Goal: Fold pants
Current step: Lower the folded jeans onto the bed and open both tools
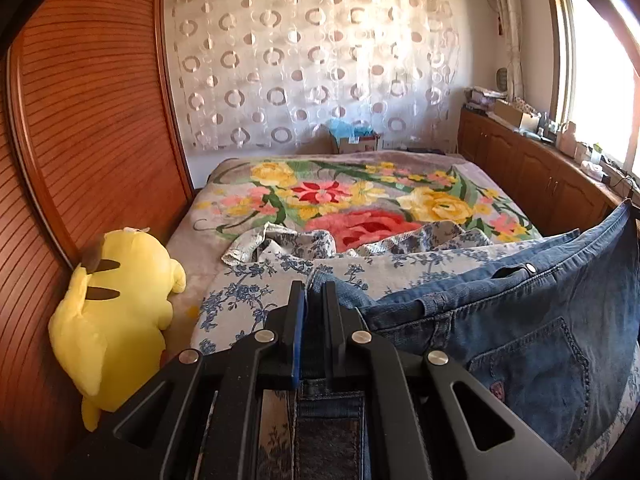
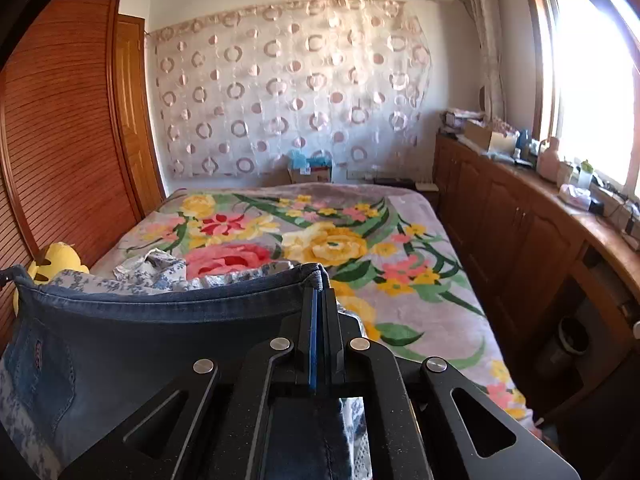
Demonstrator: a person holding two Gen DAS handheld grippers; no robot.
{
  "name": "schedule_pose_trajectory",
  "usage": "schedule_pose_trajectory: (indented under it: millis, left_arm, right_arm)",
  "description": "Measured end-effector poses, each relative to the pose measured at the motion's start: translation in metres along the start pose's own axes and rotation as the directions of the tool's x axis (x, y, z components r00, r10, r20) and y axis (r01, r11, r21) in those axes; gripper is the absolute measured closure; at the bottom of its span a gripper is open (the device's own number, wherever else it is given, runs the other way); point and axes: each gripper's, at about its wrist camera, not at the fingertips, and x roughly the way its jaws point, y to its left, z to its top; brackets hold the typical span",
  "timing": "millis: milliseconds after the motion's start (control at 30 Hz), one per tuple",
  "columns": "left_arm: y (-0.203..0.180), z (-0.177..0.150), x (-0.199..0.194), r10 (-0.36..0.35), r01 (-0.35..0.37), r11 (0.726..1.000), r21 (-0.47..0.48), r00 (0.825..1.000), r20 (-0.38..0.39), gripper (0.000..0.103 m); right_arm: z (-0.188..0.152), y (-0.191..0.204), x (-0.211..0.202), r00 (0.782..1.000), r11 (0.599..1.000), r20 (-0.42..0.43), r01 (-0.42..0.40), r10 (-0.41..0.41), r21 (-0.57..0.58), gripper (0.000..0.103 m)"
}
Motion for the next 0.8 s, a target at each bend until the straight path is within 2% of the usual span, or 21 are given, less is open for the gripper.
schedule_pose_trajectory:
  millis: [267,600,667,733,800]
  left_arm:
    - [0.005,-0.003,0.038,-0.001,0.001,1.000,-0.004,0.998,-0.058,0.094]
    - [0.006,0.001,0.052,-0.007,0.007,1.000,-0.003,0.996,-0.085,0.093]
    - [0.009,0.003,0.050,-0.024,0.023,1.000,-0.020,0.996,-0.083,0.088]
    - [0.013,0.004,0.046,-0.024,0.022,0.999,-0.031,0.997,-0.078,0.074]
    - [0.017,0.003,0.039,-0.029,0.027,0.999,-0.038,0.998,-0.063,0.062]
  right_arm:
    - [0.020,0.005,0.040,0.998,1.000,-0.067,0.015,-0.016,-0.018,0.101]
    - [0.029,0.004,0.057,0.989,0.999,-0.140,0.031,-0.034,-0.024,0.101]
    - [0.030,0.004,0.055,0.988,0.999,-0.154,0.028,-0.031,-0.026,0.098]
    - [0.033,0.003,0.051,0.986,0.999,-0.163,0.040,-0.043,-0.023,0.094]
    - [0.038,0.002,0.045,0.986,0.998,-0.160,0.054,-0.056,-0.018,0.084]
